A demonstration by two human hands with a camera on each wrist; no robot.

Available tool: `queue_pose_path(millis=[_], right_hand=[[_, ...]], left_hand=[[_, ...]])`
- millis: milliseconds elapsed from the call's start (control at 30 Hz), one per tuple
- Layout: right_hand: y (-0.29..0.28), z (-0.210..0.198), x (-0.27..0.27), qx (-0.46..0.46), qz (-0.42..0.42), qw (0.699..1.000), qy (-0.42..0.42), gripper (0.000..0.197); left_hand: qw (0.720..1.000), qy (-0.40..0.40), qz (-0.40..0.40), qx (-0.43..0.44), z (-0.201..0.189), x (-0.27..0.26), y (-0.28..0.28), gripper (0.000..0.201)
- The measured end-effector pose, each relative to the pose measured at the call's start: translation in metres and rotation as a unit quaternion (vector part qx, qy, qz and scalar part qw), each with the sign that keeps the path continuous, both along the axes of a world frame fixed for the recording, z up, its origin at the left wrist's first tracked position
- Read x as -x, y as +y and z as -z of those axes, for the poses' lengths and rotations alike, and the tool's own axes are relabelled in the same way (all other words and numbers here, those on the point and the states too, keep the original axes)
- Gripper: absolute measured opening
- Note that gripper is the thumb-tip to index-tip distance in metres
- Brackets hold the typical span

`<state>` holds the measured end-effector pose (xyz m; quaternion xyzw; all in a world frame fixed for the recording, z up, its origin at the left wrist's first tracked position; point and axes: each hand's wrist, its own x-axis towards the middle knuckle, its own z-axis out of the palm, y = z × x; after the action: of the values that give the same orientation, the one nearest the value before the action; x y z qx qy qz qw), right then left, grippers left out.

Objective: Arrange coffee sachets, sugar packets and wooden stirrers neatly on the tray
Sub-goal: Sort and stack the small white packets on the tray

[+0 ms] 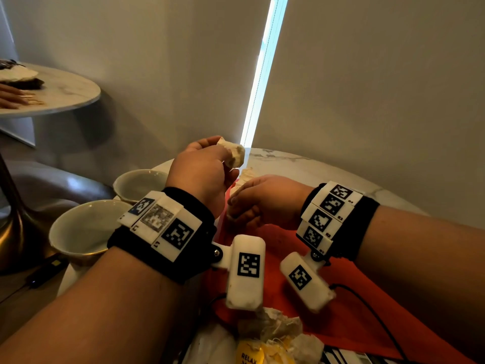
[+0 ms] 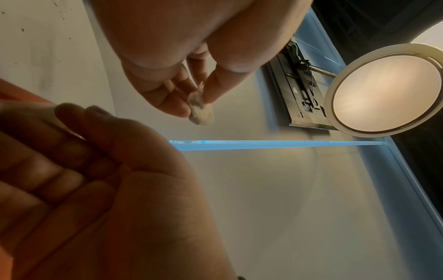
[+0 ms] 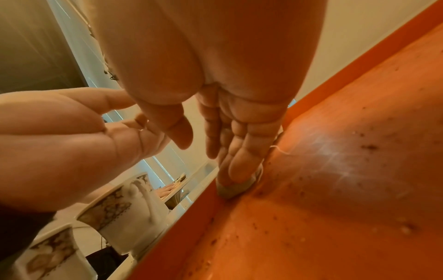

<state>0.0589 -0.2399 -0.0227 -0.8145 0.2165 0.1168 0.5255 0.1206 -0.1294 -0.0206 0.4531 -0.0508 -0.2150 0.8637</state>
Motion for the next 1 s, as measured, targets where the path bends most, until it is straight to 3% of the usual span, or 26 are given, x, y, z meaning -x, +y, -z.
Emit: queue_pose_path(millis=[233,300,467,567,733,867,1000], right_hand=[[-0.011,0.004,0.004,0.015,0.02,0.996,-0.082,0.019],[-0.015,-0.004,0.005,0.011,0.059,0.991,-0.121,0.012],[-0.026,-0.024,0.007,-0.023,0.142,0.963,-0.226,0.021],[-0.027,-0.03,0.007,-0.035,0.121,0.96,-0.249,0.027],[-0.019,-0.029,0.011,-0.021,0.076,0.958,-0.274,0.014],[-0.018,-0.023,0.01,-0.013,0.096,0.952,-0.29,0.008],[-0.02,-0.021,0.012,-0.037,0.085,0.953,-0.289,0.01]], left_hand=[[1.0,-0.006,0.007,0.003,0.001,-0.001,-0.001,0.024],[1.0,-0.012,0.01,0.004,0.001,0.0,-0.002,0.025],[0.999,-0.023,0.035,-0.003,0.002,0.003,-0.002,0.023],[0.998,-0.028,0.051,-0.014,0.003,0.003,-0.002,0.025],[0.996,-0.042,0.072,-0.032,0.004,0.003,-0.001,0.02],[0.993,-0.055,0.103,-0.034,0.003,0.007,0.0,0.023],[0.995,-0.054,0.07,-0.035,0.002,0.007,-0.001,0.021]])
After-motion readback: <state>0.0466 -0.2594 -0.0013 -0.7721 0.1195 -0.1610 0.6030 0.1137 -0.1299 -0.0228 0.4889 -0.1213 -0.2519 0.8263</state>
